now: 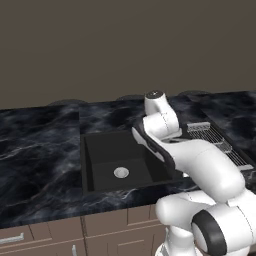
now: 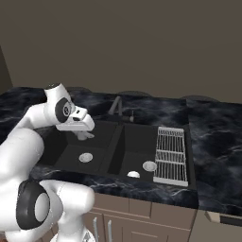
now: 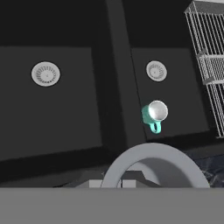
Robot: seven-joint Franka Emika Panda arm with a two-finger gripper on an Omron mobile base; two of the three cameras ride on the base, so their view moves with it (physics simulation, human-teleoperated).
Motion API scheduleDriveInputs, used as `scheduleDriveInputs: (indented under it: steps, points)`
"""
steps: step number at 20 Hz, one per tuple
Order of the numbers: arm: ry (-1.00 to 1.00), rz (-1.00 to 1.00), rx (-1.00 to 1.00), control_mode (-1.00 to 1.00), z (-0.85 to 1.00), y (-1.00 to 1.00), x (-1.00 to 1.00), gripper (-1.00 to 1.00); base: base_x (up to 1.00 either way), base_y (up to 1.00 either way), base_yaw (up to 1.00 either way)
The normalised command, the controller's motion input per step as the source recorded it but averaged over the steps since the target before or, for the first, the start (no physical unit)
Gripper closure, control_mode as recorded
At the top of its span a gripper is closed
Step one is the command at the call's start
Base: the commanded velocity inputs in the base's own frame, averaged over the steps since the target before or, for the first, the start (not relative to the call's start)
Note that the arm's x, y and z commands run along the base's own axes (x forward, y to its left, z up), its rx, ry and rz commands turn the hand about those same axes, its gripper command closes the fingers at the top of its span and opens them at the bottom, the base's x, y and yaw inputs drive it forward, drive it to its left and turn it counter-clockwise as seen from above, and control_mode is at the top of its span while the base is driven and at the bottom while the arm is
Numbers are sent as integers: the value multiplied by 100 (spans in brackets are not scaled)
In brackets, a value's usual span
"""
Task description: Move any existing items from the left basin to the right basin for drying. Then move the measuring cup from the counter to the left basin of the sink for washing.
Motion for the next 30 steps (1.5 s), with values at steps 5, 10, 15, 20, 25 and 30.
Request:
scheduleDriveInputs:
  steps: [5, 10, 15, 20, 25, 30]
  points:
    - [0, 12, 3, -100, -49, 58, 6, 100, 0, 0, 0]
    - [0, 12, 4, -100, -42, 53, 19, 100, 0, 0, 0]
    - [0, 11, 5, -100, -39, 46, 36, 100, 0, 0, 0]
    - [4, 10, 4, -100, -34, 39, 45, 100, 0, 0, 0]
    - [5, 9, 1, -100, -33, 33, 37, 100, 0, 0, 0]
    - [4, 8, 0, -100, -36, 17, 22, 100, 0, 0, 0]
